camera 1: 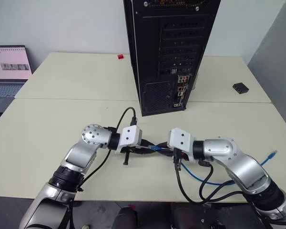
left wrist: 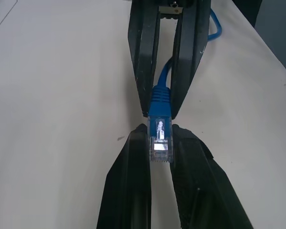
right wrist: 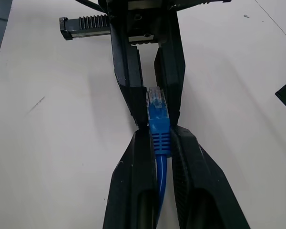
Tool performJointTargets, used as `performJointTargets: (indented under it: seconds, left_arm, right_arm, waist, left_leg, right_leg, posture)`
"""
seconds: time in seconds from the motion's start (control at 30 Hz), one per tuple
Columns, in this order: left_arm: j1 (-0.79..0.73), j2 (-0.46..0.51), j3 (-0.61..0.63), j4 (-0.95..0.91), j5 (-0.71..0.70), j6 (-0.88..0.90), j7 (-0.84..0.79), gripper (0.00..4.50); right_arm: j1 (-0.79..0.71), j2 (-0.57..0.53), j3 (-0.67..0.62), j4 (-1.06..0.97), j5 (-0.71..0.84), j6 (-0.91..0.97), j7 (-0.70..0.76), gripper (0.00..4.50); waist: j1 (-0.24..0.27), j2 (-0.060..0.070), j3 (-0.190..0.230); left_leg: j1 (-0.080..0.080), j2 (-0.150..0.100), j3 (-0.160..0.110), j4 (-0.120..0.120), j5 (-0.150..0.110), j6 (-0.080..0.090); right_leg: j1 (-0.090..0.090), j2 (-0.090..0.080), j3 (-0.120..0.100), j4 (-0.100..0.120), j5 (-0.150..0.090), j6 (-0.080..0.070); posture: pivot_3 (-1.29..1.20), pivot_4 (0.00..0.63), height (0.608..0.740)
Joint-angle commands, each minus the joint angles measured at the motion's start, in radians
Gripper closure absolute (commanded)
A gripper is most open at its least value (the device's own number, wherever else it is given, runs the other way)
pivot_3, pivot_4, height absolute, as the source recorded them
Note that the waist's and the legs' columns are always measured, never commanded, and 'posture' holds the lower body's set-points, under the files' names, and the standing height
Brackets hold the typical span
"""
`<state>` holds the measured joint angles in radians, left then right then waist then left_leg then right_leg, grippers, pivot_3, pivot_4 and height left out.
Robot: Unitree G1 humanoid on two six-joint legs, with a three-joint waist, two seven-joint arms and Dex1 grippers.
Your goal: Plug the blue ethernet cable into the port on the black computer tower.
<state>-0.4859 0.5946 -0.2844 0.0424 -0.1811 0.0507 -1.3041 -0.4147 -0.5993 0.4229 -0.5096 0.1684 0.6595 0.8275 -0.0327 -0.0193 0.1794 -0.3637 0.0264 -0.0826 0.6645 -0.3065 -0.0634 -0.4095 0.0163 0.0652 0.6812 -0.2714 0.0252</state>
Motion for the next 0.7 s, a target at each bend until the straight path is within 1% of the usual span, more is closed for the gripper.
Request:
performJointTargets:
  seconds: [0.03, 0.07, 0.1, 0.23, 0.33, 0.4, 0.47, 0.53, 0.63, 0.7]
  left_arm:
    - [-0.006, 0.006, 0.0, -0.001, 0.015, -0.035, 0.001, 4.2]
    - [-0.005, 0.007, -0.001, -0.001, 0.015, -0.042, 0.001, 4.2]
    - [-0.005, 0.007, -0.002, 0.002, 0.017, -0.052, 0.002, 4.2]
    - [0.0, -0.001, -0.001, 0.011, 0.024, -0.1, 0.013, 4.2]
    - [0.006, -0.013, 0.004, 0.028, 0.041, -0.164, 0.037, 4.2]
    - [0.015, -0.035, 0.014, 0.044, 0.065, -0.279, 0.082, 4.2]
    - [0.022, -0.06, 0.025, 0.08, 0.121, -0.463, 0.161, 4.2]
    - [0.025, -0.069, 0.033, 0.132, 0.183, -0.664, 0.231, 4.2]
    - [0.012, -0.075, 0.041, 0.21, 0.251, -0.897, 0.324, 4.2]
    - [0.0, -0.079, 0.05, 0.248, 0.293, -1.017, 0.39, 4.2]
  right_arm:
    - [-0.01, -0.035, -0.002, -0.053, 0.018, -0.024, 0.058, 4.36]
    - [-0.011, -0.048, -0.011, -0.06, 0.027, -0.022, 0.072, 3.65]
    - [-0.012, -0.062, -0.023, -0.065, 0.037, -0.02, 0.086, 3.47]
    - [-0.01, -0.129, -0.107, -0.1, 0.108, 0.016, 0.139, 2.46]
    - [0.015, -0.134, -0.221, -0.116, 0.238, 0.111, 0.146, 1.73]
    - [0.042, -0.123, -0.295, -0.115, 0.312, 0.171, 0.127, 1.28]
    - [0.065, -0.076, -0.359, -0.104, 0.377, 0.226, 0.073, 0.85]
    - [0.081, -0.029, -0.402, -0.097, 0.435, 0.27, 0.031, 0.6]
    - [0.083, 0.023, -0.437, -0.079, 0.487, 0.314, -0.019, 0.6]
    - [0.076, 0.046, -0.449, -0.058, 0.512, 0.331, -0.043, 0.6]
  waist:
    - [0.0, 0.0, 0.0]
    - [0.0, 0.0, 0.0]
    - [0.0, 0.0, 0.0]
    - [0.001, 0.0, 0.0]
    - [0.001, 0.0, 0.0]
    - [0.002, 0.0, 0.0]
    - [0.003, 0.0, 0.0]
    - [0.003, 0.0, 0.0]
    - [0.001, 0.0, 0.0]
    - [0.003, 0.0, 0.0]
  left_leg:
    - [0.0, 0.0, 0.0, 0.0, 0.0, 0.0]
    - [0.0, 0.0, 0.0, 0.0, 0.0, 0.0]
    - [0.0, 0.0, 0.0, 0.0, 0.0, 0.0]
    - [0.0, 0.0, 0.0, 0.0, 0.0, 0.0]
    - [0.0, 0.0, 0.0, 0.0, 0.0, 0.0]
    - [0.0, 0.0, 0.0, 0.0, 0.0, 0.0]
    - [0.0, 0.0, 0.0, 0.0, 0.0, 0.0]
    - [0.0, 0.0, 0.0, 0.0, 0.0, 0.0]
    - [0.001, 0.0, 0.0, 0.0, 0.0, 0.0]
    - [0.001, 0.0, 0.0, 0.0, 0.0, 0.0]
  right_leg:
    - [0.0, 0.0, 0.0, 0.0, 0.0, 0.0]
    - [0.0, 0.0, 0.0, 0.0, 0.0, 0.0]
    - [0.0, 0.0, 0.0, 0.0, 0.0, 0.0]
    - [0.0, 0.0, 0.0, 0.0, 0.0, 0.0]
    - [0.0, 0.0, 0.0, 0.0, 0.0, 0.0]
    - [0.0, 0.0, 0.0, 0.0, 0.0, 0.0]
    - [0.001, 0.0, 0.0, 0.0, 0.0, 0.0]
    - [0.001, -0.001, 0.0, 0.0, 0.0, 0.0]
    - [0.001, -0.001, 0.001, 0.0, 0.001, -0.001]
    - [0.001, -0.001, 0.0, 0.0, 0.001, -0.001]
  posture:
    - [0.0, 0.15, 0.74]
    - [0.0, 0.15, 0.74]
    - [0.0, 0.15, 0.74]
    - [0.0, 0.15, 0.74]
    - [0.0, 0.15, 0.74]
    - [0.0, 0.15, 0.74]
    - [0.0, 0.15, 0.74]
    - [0.0, 0.15, 0.74]
    - [0.0, 0.15, 0.74]
    - [0.0, 0.15, 0.74]
